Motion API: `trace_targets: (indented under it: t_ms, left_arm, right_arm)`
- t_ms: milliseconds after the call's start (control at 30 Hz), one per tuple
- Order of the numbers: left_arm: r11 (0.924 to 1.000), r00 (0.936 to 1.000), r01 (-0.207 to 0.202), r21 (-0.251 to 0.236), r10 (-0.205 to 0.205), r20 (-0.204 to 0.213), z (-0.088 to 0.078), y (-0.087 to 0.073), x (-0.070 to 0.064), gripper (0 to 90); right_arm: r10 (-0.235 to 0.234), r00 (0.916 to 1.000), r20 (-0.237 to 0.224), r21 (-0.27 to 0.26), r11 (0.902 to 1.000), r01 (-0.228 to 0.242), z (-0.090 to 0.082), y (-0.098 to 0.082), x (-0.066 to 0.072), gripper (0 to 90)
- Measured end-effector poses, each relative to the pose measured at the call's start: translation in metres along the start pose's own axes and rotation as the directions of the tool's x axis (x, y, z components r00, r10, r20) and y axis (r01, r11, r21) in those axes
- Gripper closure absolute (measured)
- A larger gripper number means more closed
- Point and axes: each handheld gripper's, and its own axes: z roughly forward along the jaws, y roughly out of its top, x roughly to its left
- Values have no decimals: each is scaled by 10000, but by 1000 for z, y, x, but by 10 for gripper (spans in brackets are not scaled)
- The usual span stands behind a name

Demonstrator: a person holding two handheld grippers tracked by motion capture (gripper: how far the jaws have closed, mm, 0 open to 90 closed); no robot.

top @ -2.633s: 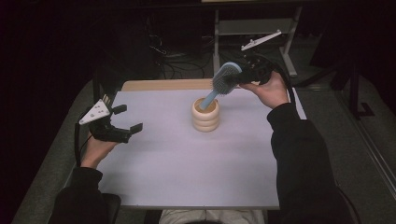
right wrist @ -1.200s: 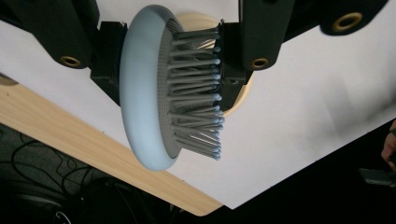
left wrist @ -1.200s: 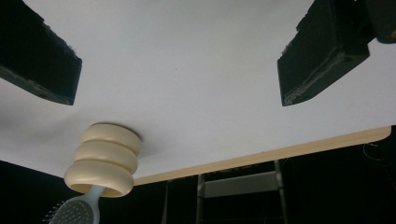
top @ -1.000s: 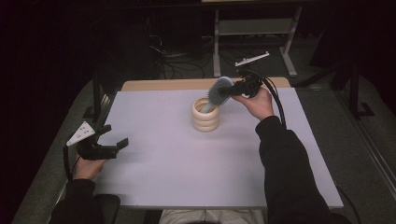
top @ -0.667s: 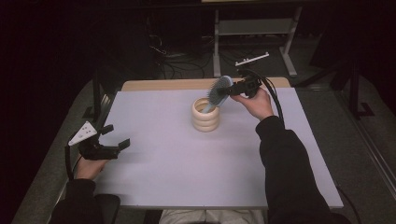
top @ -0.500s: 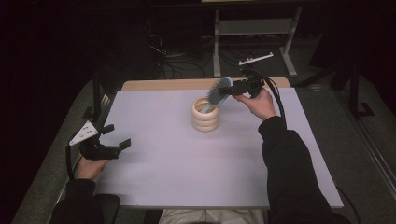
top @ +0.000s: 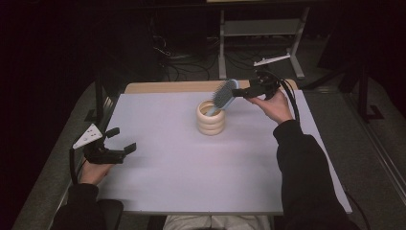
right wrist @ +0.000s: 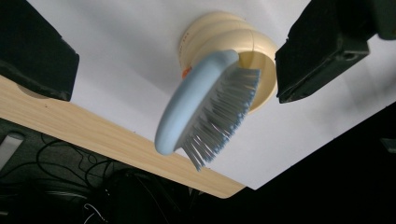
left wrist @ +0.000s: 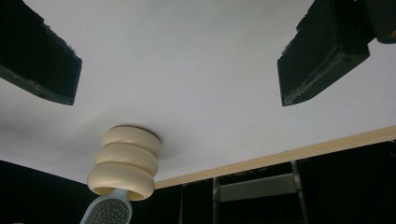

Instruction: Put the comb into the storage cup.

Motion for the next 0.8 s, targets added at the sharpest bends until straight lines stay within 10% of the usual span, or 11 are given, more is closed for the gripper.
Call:
trace_targets:
  t_ms: [800]
  left_arm:
    - [9999,9999,156,-7,-156,16,-1,-2,2,0]
  right_arm:
    - [-209,9991,376,-143,9997,214,-34,-19,-11,0]
